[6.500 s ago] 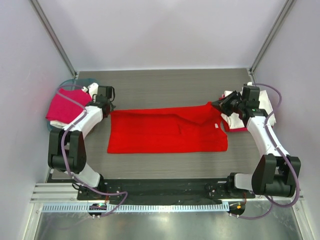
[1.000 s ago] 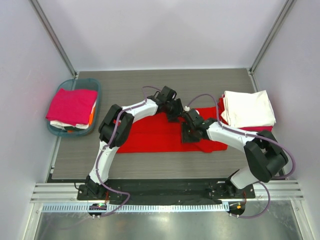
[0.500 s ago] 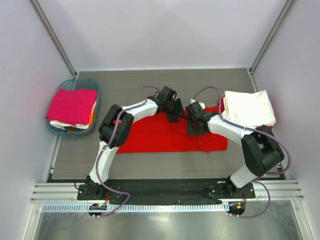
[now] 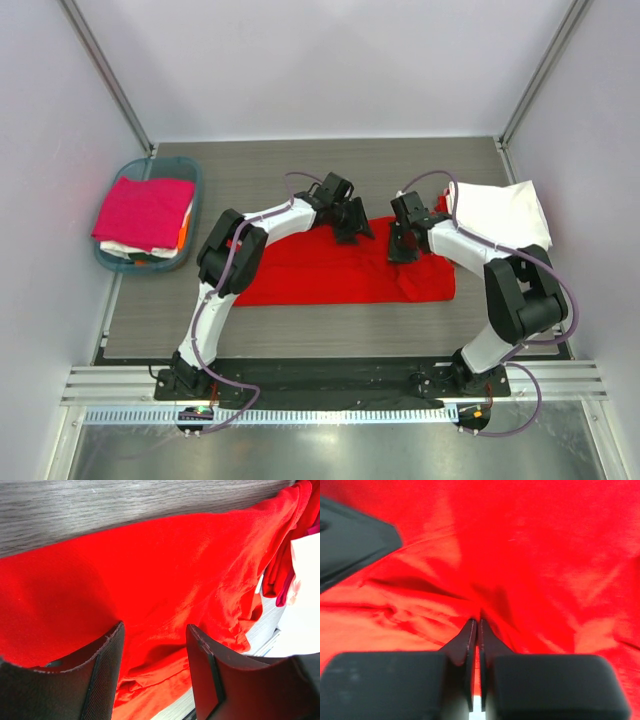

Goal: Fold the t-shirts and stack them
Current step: Fold the tshirt

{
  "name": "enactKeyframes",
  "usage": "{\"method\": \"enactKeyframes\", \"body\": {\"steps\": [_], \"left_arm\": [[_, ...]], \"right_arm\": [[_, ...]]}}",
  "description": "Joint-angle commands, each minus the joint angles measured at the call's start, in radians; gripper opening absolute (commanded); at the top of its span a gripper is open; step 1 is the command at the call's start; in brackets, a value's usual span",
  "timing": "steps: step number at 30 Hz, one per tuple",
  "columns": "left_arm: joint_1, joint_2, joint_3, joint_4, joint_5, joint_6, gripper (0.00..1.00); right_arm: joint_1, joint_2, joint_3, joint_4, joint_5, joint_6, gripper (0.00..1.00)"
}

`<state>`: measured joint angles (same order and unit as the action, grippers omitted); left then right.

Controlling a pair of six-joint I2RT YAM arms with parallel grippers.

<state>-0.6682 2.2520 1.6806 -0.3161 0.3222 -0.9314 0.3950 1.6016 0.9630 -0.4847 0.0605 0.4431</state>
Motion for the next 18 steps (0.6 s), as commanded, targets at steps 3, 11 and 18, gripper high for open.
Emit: {"method": "enactKeyframes", "body": {"steps": [3, 11, 18], "left_arm": [[-0.001, -0.046, -0.009, -0.034, -0.04, 0.039, 0.55], [-0.001, -0.063, -0.01, -0.035, -0.037, 0.049, 0.55], [-0.001, -0.081, -0.01, -0.04, -0.031, 0.058, 0.56]], "right_arm": [[-0.033, -0.028, 0.045, 0.017, -0.281, 0.011, 0.02], [-0.048, -0.026, 0.019, 0.011, -0.569, 0.129, 0.01], [-0.048, -0.051, -0.041, 0.052, -0.633, 0.184, 0.07]]}}
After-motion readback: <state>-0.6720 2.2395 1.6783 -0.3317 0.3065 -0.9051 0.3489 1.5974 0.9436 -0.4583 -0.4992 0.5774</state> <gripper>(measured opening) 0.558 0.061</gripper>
